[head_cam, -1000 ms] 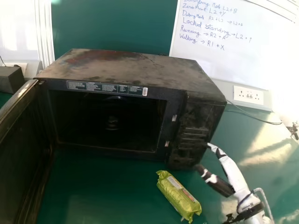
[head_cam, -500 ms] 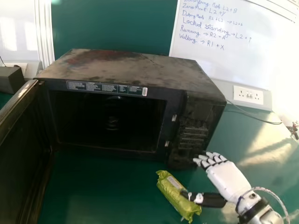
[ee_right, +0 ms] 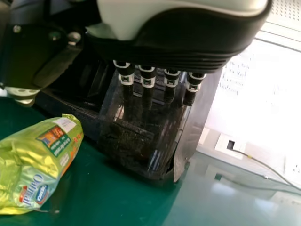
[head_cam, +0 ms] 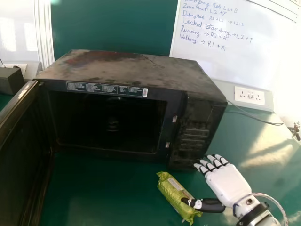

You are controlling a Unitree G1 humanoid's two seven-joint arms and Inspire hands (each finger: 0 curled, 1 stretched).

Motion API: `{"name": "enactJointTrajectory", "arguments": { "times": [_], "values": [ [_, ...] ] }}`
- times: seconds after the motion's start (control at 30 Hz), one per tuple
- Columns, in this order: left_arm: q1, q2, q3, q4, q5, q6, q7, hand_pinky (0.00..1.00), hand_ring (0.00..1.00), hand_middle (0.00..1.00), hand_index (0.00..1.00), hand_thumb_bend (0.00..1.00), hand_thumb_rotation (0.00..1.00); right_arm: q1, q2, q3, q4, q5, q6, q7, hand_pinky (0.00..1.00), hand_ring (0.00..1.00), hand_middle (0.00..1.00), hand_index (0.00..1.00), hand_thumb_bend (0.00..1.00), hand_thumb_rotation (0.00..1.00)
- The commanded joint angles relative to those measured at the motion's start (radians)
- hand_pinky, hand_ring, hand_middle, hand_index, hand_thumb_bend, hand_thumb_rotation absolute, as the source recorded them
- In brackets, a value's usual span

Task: Put biscuit inside oven

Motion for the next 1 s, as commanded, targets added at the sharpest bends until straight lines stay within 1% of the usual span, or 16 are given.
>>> {"name": "enactJointTrajectory", "arguments": {
  "times": [0.0,0.13,0.2,0.4,0.5,0.57,0.6,0.7,0.83,0.97],
  "values": [
    [0.036,-0.057,-0.009,-0.024,-0.003,-0.011,-0.002,0.89,0.79,0.84,0.84,1.0,0.79,-0.001,-0.002,0.026,-0.019,-0.014,0.02,0.017,1.0,0.98,0.96,0.92,0.93,0.96],
    [0.063,-0.064,-0.033,-0.07,0.014,-0.005,0.007,0.88,0.79,0.84,0.85,1.0,0.8,-0.012,0.006,0.07,-0.02,-0.045,0.053,0.022,1.0,0.99,0.97,0.91,0.93,0.97],
    [0.074,-0.067,-0.046,-0.085,0.023,-0.005,0.006,0.88,0.8,0.85,0.85,1.0,0.79,-0.019,0.012,0.093,-0.017,-0.048,0.072,0.035,0.99,0.99,0.97,0.91,0.94,0.97],
    [0.09,-0.058,-0.073,-0.104,0.032,-0.012,-0.002,0.88,0.79,0.84,0.85,1.0,0.79,-0.054,0.042,0.167,0.023,-0.078,0.113,0.015,1.0,1.0,0.98,0.92,0.94,0.97],
    [0.092,-0.058,-0.077,-0.104,0.032,-0.016,-0.003,0.87,0.78,0.83,0.85,0.99,0.81,-0.073,0.061,0.201,0.041,-0.094,0.14,0.015,1.0,1.0,0.98,0.93,0.94,0.97],
    [0.094,-0.057,-0.08,-0.102,0.032,-0.018,-0.003,0.88,0.78,0.84,0.85,0.97,0.84,-0.087,0.072,0.222,0.049,-0.1,0.16,0.027,1.0,0.99,0.98,0.93,0.94,0.97],
    [0.094,-0.054,-0.079,-0.098,0.029,-0.021,-0.006,0.88,0.78,0.84,0.85,0.97,0.86,-0.094,0.076,0.231,0.053,-0.104,0.169,0.031,1.0,0.99,0.98,0.94,0.94,0.97],
    [0.092,-0.046,-0.078,-0.088,0.02,-0.025,-0.015,0.88,0.78,0.82,0.84,0.97,0.88,-0.113,0.086,0.258,0.065,-0.119,0.196,0.034,1.0,1.0,0.98,0.94,0.94,0.97],
    [0.092,-0.044,-0.079,-0.082,0.016,-0.027,-0.02,0.88,0.77,0.81,0.84,0.97,0.87,-0.141,0.098,0.288,0.086,-0.144,0.238,0.039,1.0,1.0,0.98,0.94,0.93,0.98],
    [0.094,-0.041,-0.079,-0.077,-0.003,-0.026,-0.036,0.87,0.77,0.81,0.83,0.97,0.87,-0.164,0.106,0.313,0.113,-0.173,0.268,0.036,1.0,1.0,0.98,0.93,0.93,0.97]
  ]
}}
